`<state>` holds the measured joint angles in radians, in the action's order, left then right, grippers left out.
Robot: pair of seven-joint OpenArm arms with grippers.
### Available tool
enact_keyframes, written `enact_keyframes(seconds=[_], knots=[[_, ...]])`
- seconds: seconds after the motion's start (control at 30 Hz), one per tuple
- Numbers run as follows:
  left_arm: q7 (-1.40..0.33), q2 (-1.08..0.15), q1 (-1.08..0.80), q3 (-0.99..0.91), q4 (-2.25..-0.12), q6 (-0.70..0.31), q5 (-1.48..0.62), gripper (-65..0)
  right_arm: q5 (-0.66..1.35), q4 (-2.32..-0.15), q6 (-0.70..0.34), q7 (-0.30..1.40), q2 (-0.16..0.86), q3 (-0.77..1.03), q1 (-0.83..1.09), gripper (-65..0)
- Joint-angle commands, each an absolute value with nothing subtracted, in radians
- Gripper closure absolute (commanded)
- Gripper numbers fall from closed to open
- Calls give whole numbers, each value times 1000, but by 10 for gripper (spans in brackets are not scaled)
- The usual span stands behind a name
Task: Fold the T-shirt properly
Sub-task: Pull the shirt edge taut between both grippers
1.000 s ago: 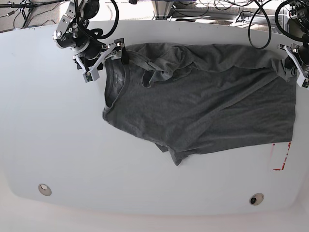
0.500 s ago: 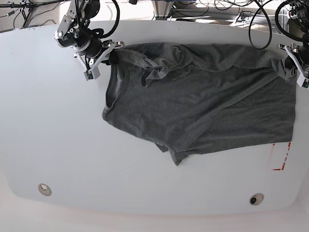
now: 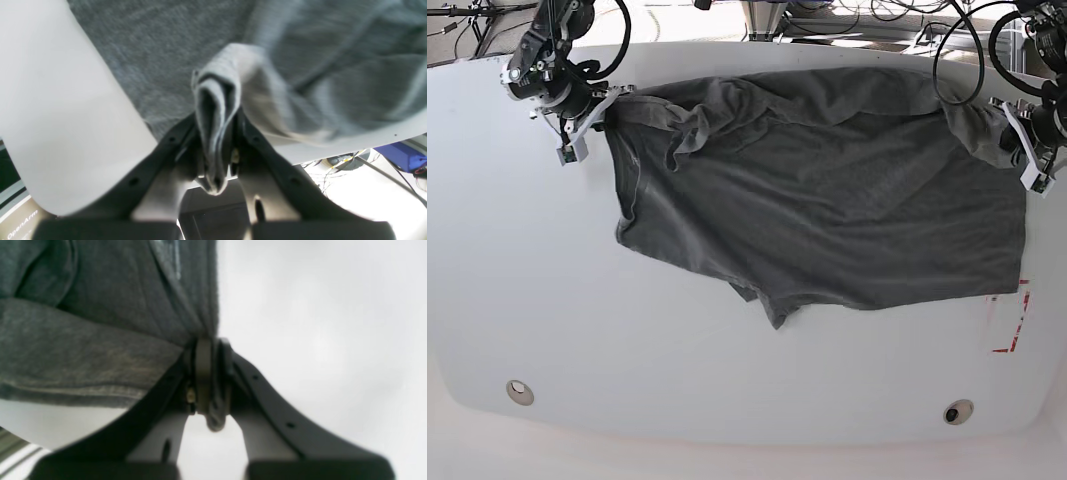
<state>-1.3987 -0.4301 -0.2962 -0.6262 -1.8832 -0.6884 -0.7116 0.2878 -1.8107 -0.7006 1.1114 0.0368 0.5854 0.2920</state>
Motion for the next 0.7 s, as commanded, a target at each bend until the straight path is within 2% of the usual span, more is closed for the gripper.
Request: enact_keyframes(seconds=[0.0, 0.23, 0.67], knots=[[-1391, -444, -278, -607, -1896, -684, -719, 0, 286, -1822, -698, 1119, 79, 598, 285, 0], [-1394, -444, -263, -519, -1896, -682, -719, 0, 282, -1822, -698, 1129, 143, 602, 285, -5], [-1392, -472, -311, -512, -1894, -685, -717, 0, 280, -1819, -698, 1132, 189, 604, 277, -3]])
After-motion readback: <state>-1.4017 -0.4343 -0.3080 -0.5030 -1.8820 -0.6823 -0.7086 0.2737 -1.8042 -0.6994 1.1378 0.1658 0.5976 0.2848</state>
